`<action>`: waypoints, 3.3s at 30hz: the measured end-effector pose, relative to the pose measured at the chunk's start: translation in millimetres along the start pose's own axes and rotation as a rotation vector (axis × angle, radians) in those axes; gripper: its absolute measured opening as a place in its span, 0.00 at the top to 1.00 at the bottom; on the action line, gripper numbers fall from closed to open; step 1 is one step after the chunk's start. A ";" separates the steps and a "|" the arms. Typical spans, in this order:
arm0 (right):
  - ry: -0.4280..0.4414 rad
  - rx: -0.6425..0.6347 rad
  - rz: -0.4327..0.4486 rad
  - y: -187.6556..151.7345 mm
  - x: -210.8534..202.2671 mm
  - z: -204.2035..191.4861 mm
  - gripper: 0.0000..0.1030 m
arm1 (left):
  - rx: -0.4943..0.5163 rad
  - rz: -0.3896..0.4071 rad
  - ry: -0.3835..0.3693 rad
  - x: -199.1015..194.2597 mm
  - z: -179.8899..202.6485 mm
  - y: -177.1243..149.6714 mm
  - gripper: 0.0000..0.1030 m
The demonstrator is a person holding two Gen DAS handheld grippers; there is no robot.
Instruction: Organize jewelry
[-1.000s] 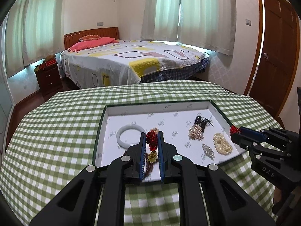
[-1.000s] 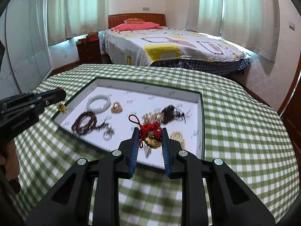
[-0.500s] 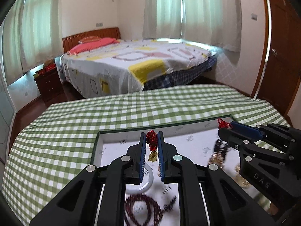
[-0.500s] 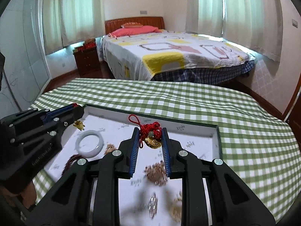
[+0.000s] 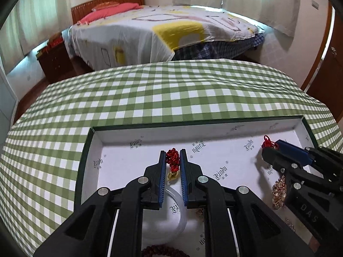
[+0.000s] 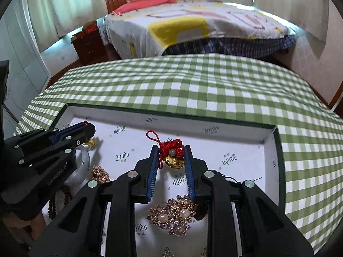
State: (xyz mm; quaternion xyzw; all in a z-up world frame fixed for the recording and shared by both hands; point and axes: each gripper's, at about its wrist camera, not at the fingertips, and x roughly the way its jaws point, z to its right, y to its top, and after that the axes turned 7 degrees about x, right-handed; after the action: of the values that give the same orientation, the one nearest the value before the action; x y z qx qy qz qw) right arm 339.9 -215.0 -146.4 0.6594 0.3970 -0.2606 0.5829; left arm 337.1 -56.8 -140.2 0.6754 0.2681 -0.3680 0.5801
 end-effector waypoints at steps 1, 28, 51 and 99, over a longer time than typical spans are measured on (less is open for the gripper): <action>0.002 0.000 -0.011 0.0 1.7 -0.1 0.75 | 0.000 -0.007 -0.001 0.8 0.0 0.3 0.86; -0.084 0.051 0.152 -34.0 -55.9 16.8 0.24 | 0.011 0.115 0.064 -51.1 3.0 -22.2 0.26; -0.101 0.044 0.281 -127.4 -180.0 -7.4 0.22 | -0.021 0.261 0.105 -186.3 9.9 -113.3 0.21; -0.066 0.001 0.483 -183.1 -315.5 -41.0 0.07 | -0.058 0.448 0.129 -311.7 12.3 -165.8 0.18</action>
State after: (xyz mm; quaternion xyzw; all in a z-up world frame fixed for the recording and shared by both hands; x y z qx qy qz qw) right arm 10.4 -243.4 12.8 0.7265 0.2086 -0.1349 0.6407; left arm 21.5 -18.3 13.8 0.7232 0.1588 -0.1782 0.6481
